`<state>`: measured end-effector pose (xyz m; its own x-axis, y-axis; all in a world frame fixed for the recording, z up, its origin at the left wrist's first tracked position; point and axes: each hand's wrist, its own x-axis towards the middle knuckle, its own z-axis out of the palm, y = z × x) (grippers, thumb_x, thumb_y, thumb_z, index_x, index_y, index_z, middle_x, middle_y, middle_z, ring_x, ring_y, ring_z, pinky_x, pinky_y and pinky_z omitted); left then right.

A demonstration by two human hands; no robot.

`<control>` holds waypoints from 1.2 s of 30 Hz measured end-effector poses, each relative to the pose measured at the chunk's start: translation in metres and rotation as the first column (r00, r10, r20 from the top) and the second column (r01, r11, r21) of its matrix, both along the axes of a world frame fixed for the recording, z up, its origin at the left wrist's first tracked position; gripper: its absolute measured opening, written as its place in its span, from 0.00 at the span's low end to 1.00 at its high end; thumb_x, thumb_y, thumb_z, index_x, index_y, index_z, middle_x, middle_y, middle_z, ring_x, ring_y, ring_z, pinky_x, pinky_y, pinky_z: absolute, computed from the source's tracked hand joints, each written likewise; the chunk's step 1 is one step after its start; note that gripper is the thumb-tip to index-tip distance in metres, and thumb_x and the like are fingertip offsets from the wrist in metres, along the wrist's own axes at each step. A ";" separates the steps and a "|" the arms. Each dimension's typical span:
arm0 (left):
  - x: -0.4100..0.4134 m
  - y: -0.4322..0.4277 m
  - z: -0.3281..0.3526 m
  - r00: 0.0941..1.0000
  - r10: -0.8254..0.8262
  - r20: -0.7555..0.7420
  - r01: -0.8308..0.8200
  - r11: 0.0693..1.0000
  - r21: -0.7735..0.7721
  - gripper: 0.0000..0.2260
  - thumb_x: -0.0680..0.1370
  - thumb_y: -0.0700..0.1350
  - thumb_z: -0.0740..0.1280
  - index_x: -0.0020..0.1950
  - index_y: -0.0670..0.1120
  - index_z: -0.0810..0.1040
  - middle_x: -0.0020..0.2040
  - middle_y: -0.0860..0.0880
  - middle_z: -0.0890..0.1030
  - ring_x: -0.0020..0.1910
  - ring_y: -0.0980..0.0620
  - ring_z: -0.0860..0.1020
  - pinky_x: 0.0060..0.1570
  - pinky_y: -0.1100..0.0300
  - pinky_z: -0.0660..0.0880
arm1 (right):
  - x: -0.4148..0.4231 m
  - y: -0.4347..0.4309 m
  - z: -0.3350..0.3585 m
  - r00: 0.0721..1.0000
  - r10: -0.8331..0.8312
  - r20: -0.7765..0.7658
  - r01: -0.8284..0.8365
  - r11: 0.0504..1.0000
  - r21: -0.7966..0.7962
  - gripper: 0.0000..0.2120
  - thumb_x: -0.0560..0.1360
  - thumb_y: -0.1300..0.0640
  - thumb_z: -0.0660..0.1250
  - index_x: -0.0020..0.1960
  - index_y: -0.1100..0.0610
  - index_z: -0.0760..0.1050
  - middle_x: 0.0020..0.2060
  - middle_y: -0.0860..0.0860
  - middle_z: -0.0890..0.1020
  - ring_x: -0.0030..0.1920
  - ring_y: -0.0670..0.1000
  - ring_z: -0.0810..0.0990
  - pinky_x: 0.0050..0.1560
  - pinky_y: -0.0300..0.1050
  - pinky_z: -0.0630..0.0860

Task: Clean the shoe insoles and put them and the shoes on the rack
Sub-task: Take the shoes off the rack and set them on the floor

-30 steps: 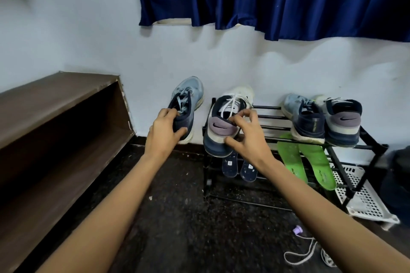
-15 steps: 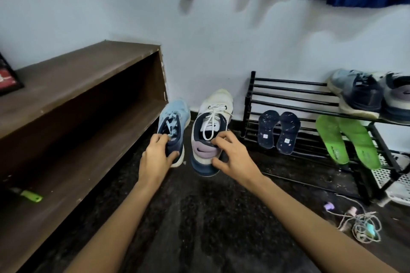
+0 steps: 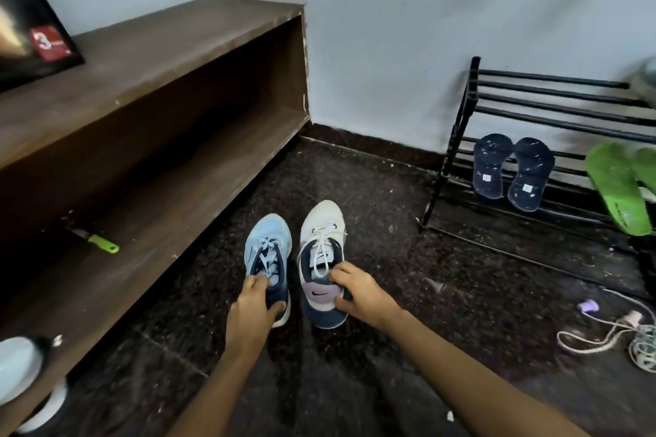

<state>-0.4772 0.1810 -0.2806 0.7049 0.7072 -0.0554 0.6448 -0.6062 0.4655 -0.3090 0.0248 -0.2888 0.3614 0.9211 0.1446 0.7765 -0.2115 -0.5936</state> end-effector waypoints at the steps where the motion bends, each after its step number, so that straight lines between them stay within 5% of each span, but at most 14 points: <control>1: -0.003 0.001 -0.007 1.000 0.004 -0.023 -0.004 1.000 -0.007 0.18 0.75 0.48 0.73 0.61 0.44 0.73 0.59 0.47 0.73 0.51 0.43 0.79 0.46 0.51 0.75 | -0.004 0.003 -0.011 1.000 0.010 -0.011 -0.010 1.000 -0.022 0.09 0.67 0.65 0.65 0.47 0.61 0.71 0.48 0.54 0.72 0.45 0.53 0.73 0.44 0.48 0.72; 14: -0.017 -0.009 -0.068 0.975 0.028 -0.220 -0.054 0.992 -0.112 0.20 0.77 0.44 0.71 0.66 0.43 0.70 0.66 0.45 0.66 0.58 0.43 0.78 0.55 0.52 0.74 | -0.037 0.005 -0.095 0.996 -0.074 -0.050 0.062 0.976 -0.209 0.15 0.66 0.70 0.63 0.52 0.60 0.73 0.51 0.55 0.69 0.48 0.54 0.72 0.45 0.42 0.68; 22: -0.005 -0.012 -0.072 0.943 0.095 -0.317 -0.103 0.995 -0.008 0.27 0.73 0.47 0.74 0.68 0.43 0.67 0.66 0.43 0.65 0.66 0.40 0.71 0.63 0.45 0.72 | -0.022 0.005 -0.072 0.998 -0.054 -0.012 0.048 0.952 -0.304 0.21 0.69 0.69 0.62 0.60 0.57 0.67 0.65 0.55 0.61 0.62 0.59 0.65 0.56 0.54 0.73; 28: 0.079 -0.026 0.006 0.993 -0.047 -0.108 0.064 0.984 0.165 0.25 0.69 0.51 0.77 0.60 0.44 0.72 0.60 0.43 0.73 0.59 0.41 0.74 0.58 0.48 0.71 | 0.059 -0.024 0.020 0.967 -0.249 0.043 0.252 0.962 -0.102 0.23 0.73 0.61 0.64 0.66 0.59 0.66 0.71 0.55 0.59 0.68 0.59 0.65 0.68 0.49 0.65; 36: 0.207 -0.108 0.136 0.933 -0.318 0.171 0.274 0.932 0.239 0.25 0.74 0.50 0.74 0.65 0.45 0.68 0.64 0.45 0.68 0.62 0.43 0.70 0.62 0.49 0.70 | 0.168 -0.113 0.165 0.756 -0.642 0.127 0.595 0.755 0.275 0.19 0.73 0.63 0.63 0.63 0.61 0.68 0.64 0.57 0.66 0.62 0.57 0.69 0.64 0.47 0.66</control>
